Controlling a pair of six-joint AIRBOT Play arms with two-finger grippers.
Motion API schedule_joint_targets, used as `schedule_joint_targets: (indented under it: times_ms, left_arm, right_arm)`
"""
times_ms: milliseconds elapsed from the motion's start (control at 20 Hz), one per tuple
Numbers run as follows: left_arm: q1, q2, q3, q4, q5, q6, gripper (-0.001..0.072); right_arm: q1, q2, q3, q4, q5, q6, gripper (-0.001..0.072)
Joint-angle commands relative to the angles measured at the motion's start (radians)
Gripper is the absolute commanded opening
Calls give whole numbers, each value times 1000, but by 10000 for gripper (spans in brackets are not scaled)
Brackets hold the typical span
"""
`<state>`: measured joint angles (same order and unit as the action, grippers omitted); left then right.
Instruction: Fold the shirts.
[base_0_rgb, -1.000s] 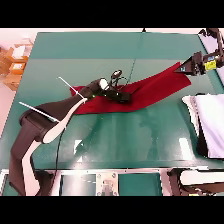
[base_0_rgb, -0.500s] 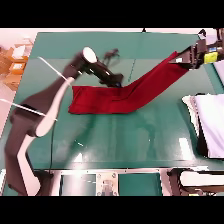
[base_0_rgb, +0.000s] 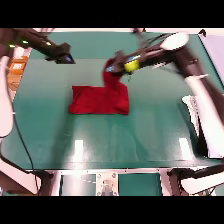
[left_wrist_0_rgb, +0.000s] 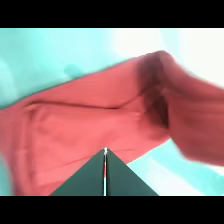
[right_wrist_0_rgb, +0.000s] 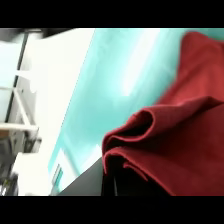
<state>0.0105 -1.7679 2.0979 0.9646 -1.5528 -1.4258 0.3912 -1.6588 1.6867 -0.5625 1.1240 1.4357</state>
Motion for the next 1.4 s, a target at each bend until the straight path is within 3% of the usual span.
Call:
schedule_joint_targets:
  times_ms: [0, 100, 200, 400, 450, 500, 600, 700, 900, 1200, 1250, 1300, 1350]
  left_arm:
    - [139, 47, -9, 6, -29, 25, 22]
    - [183, 47, -9, 5, -31, 48, 22]
    - [210, 47, -9, 5, -32, 53, 22]
    - [216, 47, -9, -2, -57, 92, 22]
    - [216, 47, -9, -2, -55, 92, 22]
    - [216, 47, -9, -2, -56, 92, 22]
    - [216, 47, -9, -1, -57, 92, 22]
    - [216, 47, -9, -2, -55, 92, 22]
    - [216, 47, -9, -2, -55, 90, 22]
    - [216, 47, -48, -6, -56, 73, 22]
    - [216, 47, -71, -6, -55, 73, 22]
    - [216, 47, -85, -6, -55, 73, 22]
    - [216, 47, -91, -6, -55, 73, 22]
  right_arm:
    - [268, -196, -2, -10, -512, 11, 84]
    - [369, -318, 10, -6, -787, -14, 494]
    - [355, -351, 32, -15, -765, -27, 509]
    - [114, -237, 31, -140, -370, -38, 464]
    - [37, -204, 31, -174, -274, -20, 396]
    - [-45, -170, 25, -215, -184, -2, 379]
    - [-187, -115, -19, -289, -50, 41, 426]
    - [-277, -89, -122, -285, -6, 47, 581]
    - [-272, -134, -297, -283, -57, 45, 590]
    - [-138, -215, -297, -126, -69, -34, 588]
    - [-124, -214, -292, -125, -67, -34, 508]
    - [-119, -214, -275, -125, -54, -35, 183]
    - [-119, -211, -247, -125, -32, -33, 21]
